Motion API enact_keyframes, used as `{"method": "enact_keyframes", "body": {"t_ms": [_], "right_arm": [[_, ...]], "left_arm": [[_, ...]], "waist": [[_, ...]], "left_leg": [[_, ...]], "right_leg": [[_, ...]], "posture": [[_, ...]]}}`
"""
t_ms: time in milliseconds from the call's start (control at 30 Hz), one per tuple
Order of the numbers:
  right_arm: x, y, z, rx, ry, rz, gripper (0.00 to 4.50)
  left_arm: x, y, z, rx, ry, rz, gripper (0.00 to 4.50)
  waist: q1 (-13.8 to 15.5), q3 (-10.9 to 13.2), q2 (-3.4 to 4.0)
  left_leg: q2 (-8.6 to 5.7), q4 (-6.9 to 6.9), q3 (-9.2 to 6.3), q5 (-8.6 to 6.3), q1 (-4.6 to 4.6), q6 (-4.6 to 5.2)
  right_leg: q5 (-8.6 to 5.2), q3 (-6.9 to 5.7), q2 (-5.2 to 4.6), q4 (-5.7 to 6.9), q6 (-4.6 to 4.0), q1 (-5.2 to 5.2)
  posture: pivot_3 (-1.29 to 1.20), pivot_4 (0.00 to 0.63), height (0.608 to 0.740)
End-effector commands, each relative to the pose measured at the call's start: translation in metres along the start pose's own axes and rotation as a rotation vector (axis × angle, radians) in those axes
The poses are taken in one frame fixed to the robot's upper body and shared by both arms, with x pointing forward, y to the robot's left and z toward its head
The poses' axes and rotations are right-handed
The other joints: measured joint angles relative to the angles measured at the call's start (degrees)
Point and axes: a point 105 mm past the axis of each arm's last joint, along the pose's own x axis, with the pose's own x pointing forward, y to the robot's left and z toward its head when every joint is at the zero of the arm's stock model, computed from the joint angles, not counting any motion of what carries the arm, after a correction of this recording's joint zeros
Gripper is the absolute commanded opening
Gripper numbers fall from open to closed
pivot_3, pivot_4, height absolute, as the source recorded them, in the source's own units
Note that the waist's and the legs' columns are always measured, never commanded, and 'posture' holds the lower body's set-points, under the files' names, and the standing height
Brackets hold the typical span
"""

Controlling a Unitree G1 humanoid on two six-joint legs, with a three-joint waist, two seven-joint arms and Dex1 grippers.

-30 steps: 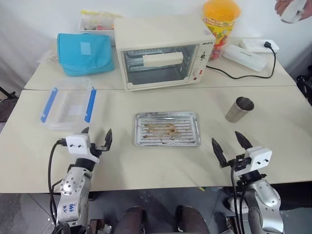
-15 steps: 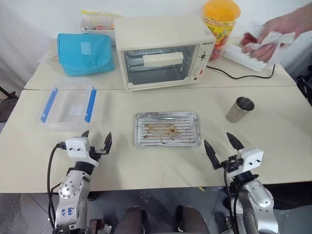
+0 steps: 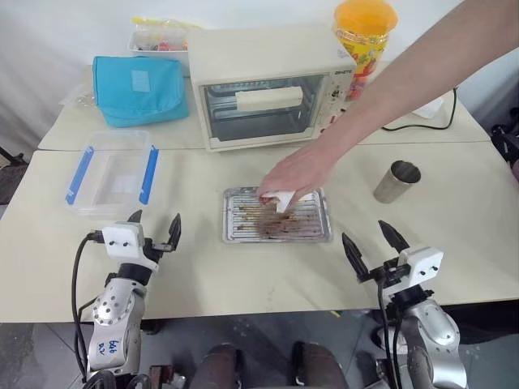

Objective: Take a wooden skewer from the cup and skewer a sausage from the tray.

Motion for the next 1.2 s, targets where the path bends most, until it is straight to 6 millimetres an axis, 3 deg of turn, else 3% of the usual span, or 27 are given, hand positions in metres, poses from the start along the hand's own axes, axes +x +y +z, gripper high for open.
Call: {"method": "enact_keyframes", "body": {"t_ms": [33,1200], "right_arm": [[0.004,0.004,0.008,0.0,-0.044,0.018,4.5],[-0.008,0.013,0.003,0.005,0.007,0.045,4.5]], "left_arm": [[-0.001,0.001,0.008,0.02,-0.032,0.005,4.48],[-0.001,-0.001,0.006,0.012,-0.014,-0.003,4.48]], "waist": [[0.0,0.0,0.0],[0.1,0.0,0.0]], "left_leg": [[0.0,0.0,0.0,0.0,0.0,0.0],[-0.02,0.0,-0.01,0.0,0.0,0.0]], "right_leg": [[0.0,0.0,0.0,0.0,0.0,0.0],[0.0,0.0,-0.01,0.01,0.0,0.0]], "posture": [[0.0,0.15,0.74],[0.0,0.15,0.74]]}}
